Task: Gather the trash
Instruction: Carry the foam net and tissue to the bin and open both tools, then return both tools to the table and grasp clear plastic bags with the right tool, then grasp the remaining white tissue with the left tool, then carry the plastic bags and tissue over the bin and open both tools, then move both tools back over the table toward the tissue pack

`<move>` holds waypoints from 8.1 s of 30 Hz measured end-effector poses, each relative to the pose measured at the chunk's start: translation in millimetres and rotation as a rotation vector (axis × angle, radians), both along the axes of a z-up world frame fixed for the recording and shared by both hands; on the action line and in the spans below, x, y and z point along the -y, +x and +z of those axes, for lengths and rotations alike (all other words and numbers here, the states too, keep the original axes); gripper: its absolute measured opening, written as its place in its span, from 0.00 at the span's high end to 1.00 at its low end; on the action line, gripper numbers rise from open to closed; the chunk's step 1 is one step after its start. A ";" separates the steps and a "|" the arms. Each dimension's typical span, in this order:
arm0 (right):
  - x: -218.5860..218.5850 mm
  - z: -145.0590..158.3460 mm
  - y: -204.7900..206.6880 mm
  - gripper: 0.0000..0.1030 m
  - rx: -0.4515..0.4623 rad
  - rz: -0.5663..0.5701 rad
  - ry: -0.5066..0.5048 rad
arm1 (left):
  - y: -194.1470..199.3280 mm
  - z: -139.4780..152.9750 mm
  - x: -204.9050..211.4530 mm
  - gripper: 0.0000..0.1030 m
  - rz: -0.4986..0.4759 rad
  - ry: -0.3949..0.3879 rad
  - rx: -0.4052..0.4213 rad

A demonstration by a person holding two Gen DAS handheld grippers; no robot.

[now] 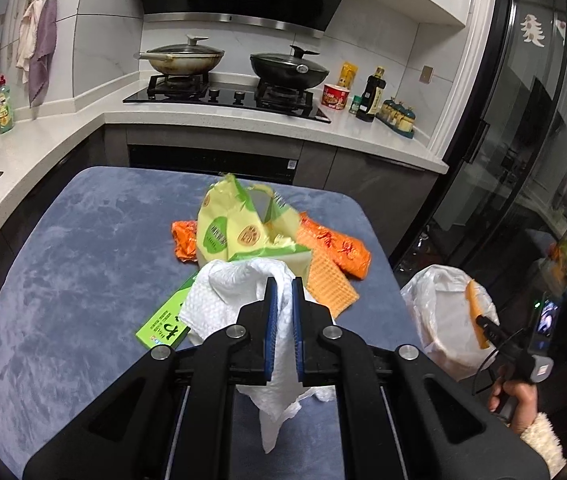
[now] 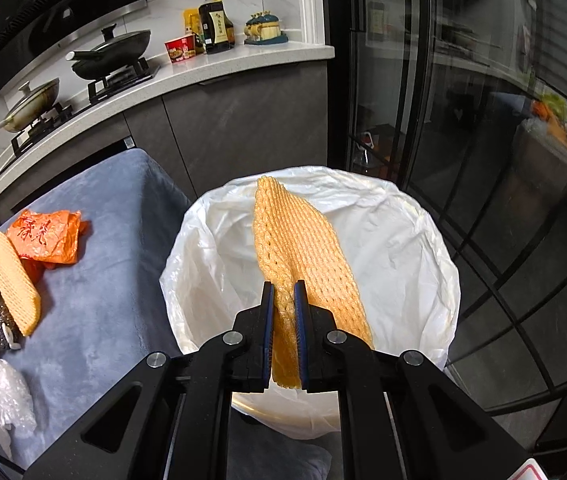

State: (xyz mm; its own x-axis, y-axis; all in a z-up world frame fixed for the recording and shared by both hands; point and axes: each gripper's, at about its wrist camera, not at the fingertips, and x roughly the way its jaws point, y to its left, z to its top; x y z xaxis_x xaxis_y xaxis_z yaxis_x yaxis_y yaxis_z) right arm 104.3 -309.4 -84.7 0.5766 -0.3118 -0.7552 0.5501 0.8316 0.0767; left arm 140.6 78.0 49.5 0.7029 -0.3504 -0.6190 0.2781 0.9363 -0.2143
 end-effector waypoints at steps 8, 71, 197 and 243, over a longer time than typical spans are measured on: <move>6.1 -7.1 -1.8 0.91 -0.008 0.001 0.022 | 3.7 22.5 39.9 0.93 -0.077 0.024 0.057; -53.8 56.6 -50.7 0.35 0.198 0.126 -0.006 | 17.9 -35.0 181.3 0.16 -0.177 0.095 0.022; 61.8 19.6 -37.0 0.53 0.205 -0.110 0.079 | 26.3 -91.0 334.9 0.25 -0.551 -0.011 -0.121; -288.3 50.8 97.8 0.37 0.196 0.550 0.092 | 49.6 -56.5 -61.2 0.13 0.095 0.089 -0.042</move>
State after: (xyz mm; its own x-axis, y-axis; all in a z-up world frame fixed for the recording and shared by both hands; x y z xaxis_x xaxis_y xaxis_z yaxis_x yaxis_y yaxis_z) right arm 202.0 -21.1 -33.9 0.7663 0.1340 -0.6283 0.0088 0.9757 0.2188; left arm 190.1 139.2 -6.9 0.7033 -0.2255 -0.6742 0.1796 0.9740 -0.1383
